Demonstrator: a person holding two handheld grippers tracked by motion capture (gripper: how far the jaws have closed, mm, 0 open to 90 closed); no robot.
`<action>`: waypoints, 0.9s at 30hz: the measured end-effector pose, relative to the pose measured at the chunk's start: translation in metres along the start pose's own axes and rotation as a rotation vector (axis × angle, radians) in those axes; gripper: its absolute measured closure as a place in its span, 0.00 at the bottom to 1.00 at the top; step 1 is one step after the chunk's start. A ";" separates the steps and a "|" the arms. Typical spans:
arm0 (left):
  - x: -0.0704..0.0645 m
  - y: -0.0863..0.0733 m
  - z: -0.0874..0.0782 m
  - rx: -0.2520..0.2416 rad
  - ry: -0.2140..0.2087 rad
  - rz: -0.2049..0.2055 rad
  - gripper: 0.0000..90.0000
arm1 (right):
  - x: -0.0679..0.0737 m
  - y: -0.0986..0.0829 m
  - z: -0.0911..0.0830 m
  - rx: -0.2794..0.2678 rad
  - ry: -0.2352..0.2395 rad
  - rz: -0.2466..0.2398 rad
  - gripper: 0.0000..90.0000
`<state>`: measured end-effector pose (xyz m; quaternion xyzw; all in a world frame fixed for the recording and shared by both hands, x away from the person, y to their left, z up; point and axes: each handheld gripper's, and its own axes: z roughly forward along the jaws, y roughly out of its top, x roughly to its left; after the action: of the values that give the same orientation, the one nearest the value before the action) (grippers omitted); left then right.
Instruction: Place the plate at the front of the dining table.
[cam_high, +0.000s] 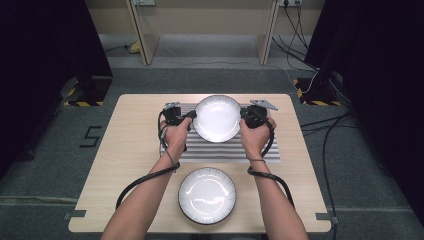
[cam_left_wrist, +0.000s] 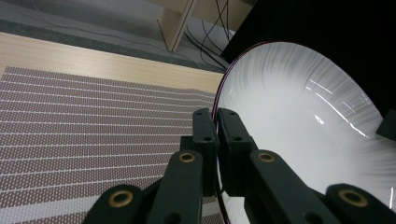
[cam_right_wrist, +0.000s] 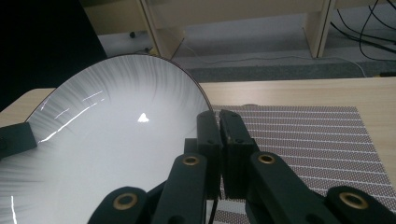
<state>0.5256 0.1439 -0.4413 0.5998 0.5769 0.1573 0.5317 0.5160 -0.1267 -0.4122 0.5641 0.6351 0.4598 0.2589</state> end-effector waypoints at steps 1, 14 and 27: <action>0.000 0.000 0.000 0.000 0.000 0.000 0.96 | 0.000 0.000 0.000 0.001 -0.001 -0.001 0.98; 0.002 -0.003 0.007 -0.002 0.004 0.001 0.96 | -0.002 -0.002 0.006 0.000 -0.013 -0.007 0.98; 0.006 -0.007 0.012 0.008 0.010 -0.003 0.96 | -0.004 -0.008 0.013 0.011 -0.014 0.000 0.98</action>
<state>0.5330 0.1417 -0.4546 0.6003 0.5809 0.1574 0.5267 0.5235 -0.1266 -0.4260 0.5689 0.6357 0.4522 0.2604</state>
